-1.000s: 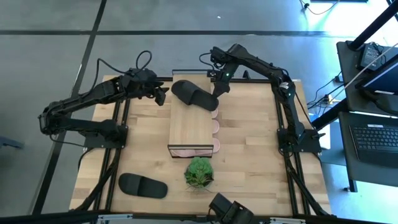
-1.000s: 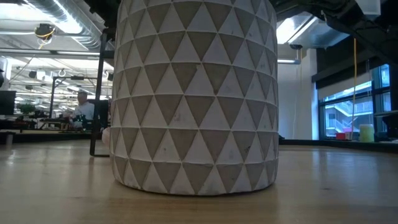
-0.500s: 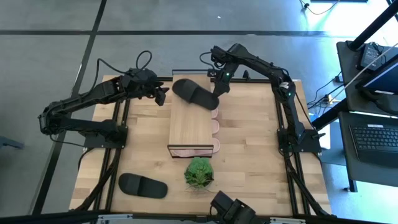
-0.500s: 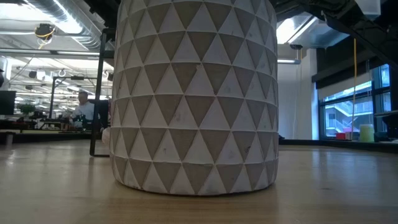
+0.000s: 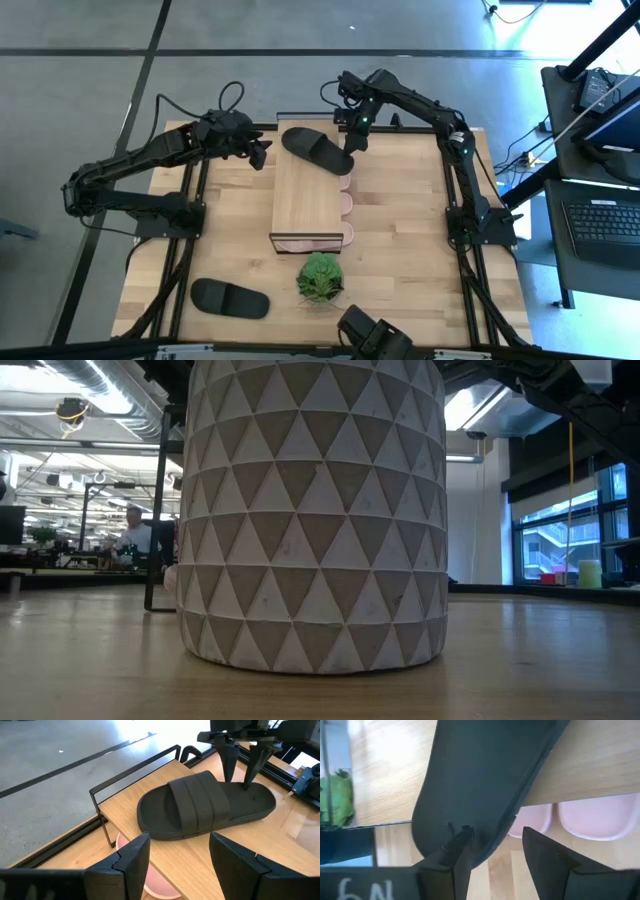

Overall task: Pick and place slides into the shelf
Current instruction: Put the black slipper on the shelf

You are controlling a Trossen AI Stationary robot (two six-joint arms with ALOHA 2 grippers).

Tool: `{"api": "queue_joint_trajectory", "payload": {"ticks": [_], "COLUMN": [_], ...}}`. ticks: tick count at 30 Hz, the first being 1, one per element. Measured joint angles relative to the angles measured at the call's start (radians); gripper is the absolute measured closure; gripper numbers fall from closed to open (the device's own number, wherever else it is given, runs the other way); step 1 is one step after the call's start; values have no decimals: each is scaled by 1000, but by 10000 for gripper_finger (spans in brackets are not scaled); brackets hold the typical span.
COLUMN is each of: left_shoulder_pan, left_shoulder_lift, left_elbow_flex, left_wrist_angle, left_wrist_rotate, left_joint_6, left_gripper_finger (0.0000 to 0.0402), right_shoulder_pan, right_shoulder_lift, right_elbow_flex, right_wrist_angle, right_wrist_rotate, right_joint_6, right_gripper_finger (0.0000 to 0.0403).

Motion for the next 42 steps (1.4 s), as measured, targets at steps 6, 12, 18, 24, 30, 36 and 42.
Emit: {"api": "queue_joint_trajectory", "payload": {"ticks": [6, 12, 18, 24, 30, 36, 42], "left_shoulder_pan": [0, 0, 0, 0, -1, 0, 0], "left_shoulder_lift": [0, 0, 0, 0, 0, 0, 0], "left_elbow_flex": [0, 0, 0, 0, 0, 0, 0], "left_wrist_angle": [0, 0, 0, 0, -1, -19, -51], "left_wrist_rotate": [0, -1, -1, -1, 0, 0, 1], "left_joint_6": [0, 3, 2, -36, -57, -50, 62], "left_gripper_finger": [207, 207, 207, 207, 207, 207, 207], "right_shoulder_pan": [0, 0, 6, 48, 97, 165, 292], "right_shoulder_lift": [0, -72, -180, -215, -262, -307, -328], "right_elbow_flex": [135, 217, 214, 214, 212, 212, 212], "right_wrist_angle": [-21, 4, 5, -72, -111, -126, -126], "right_wrist_rotate": [97, 103, 102, 102, 254, 524, 715], "right_joint_6": [26, 55, 353, 417, 592, 847, 966], "right_gripper_finger": [234, 234, 234, 234, 234, 234, 234]}}
